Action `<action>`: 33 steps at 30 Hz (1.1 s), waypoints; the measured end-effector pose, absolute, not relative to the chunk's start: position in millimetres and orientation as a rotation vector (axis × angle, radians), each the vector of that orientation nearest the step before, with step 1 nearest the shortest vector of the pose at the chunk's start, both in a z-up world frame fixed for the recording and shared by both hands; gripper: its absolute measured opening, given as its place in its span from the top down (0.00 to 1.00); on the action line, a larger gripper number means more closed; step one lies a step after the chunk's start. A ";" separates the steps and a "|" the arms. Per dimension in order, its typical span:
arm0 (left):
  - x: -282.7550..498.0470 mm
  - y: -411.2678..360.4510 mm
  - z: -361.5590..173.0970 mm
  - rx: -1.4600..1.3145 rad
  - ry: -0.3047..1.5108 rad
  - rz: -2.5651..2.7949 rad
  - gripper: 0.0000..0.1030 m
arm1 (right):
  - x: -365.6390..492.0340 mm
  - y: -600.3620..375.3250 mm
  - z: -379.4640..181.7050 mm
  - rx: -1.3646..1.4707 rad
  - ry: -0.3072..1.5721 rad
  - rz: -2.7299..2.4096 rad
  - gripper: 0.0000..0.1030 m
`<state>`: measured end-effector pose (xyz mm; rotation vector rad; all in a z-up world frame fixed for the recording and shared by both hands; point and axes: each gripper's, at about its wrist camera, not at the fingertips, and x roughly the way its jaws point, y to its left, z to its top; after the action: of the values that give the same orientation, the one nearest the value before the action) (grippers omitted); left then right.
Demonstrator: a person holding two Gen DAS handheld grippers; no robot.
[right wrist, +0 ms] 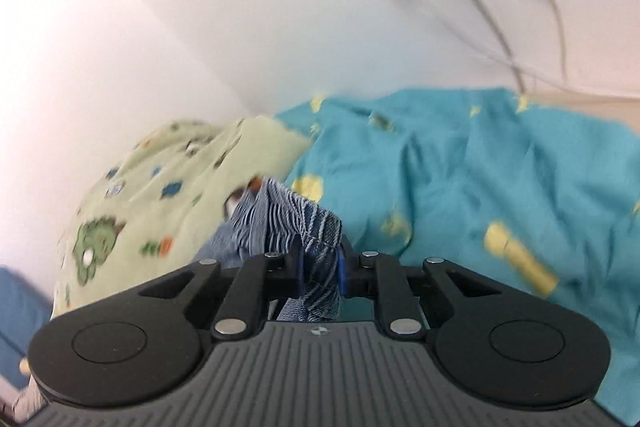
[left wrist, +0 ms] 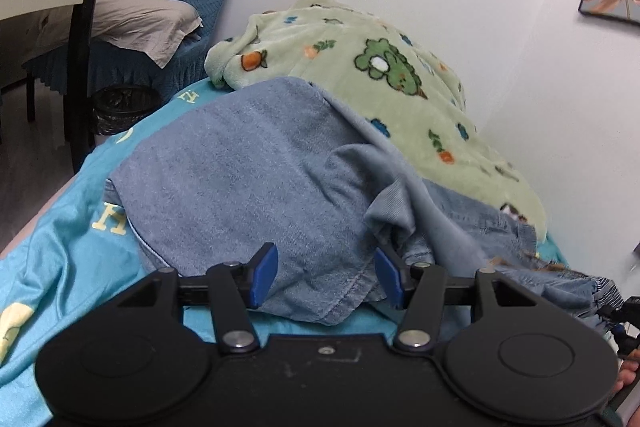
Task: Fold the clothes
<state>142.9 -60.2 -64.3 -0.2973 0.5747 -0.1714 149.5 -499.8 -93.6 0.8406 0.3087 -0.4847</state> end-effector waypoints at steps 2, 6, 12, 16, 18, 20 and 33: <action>143.1 -62.4 -66.1 -0.285 0.582 -0.180 0.51 | 152.8 -512.2 -110.7 0.862 0.358 -0.521 0.84; 144.9 -63.6 -66.9 -0.274 0.593 -0.189 0.51 | 158.0 -523.0 -156.9 0.891 0.497 -0.590 0.83; 145.7 -60.8 -64.3 -0.277 0.601 -0.186 0.51 | 150.3 -516.0 -137.3 0.861 0.487 -0.582 0.69; 142.3 -58.8 -58.1 -0.272 0.595 -0.177 0.50 | 134.4 -499.5 -115.6 0.813 0.442 -0.593 0.43; 140.6 -57.5 -54.4 -0.263 0.595 -0.171 0.50 | 133.1 -485.1 -103.2 0.726 0.433 -0.595 0.40; 138.9 -56.3 -49.9 -0.251 0.595 -0.161 0.50 | 132.9 -468.6 -89.9 0.618 0.400 -0.584 0.39; 144.1 -28.9 -19.8 -0.294 0.565 -0.119 0.50 | 217.3 -338.2 -52.9 0.483 0.415 0.309 0.36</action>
<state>144.1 -28.9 -19.8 -0.2944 0.5650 -0.1190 217.3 -338.2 -52.9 0.4825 0.4149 0.3089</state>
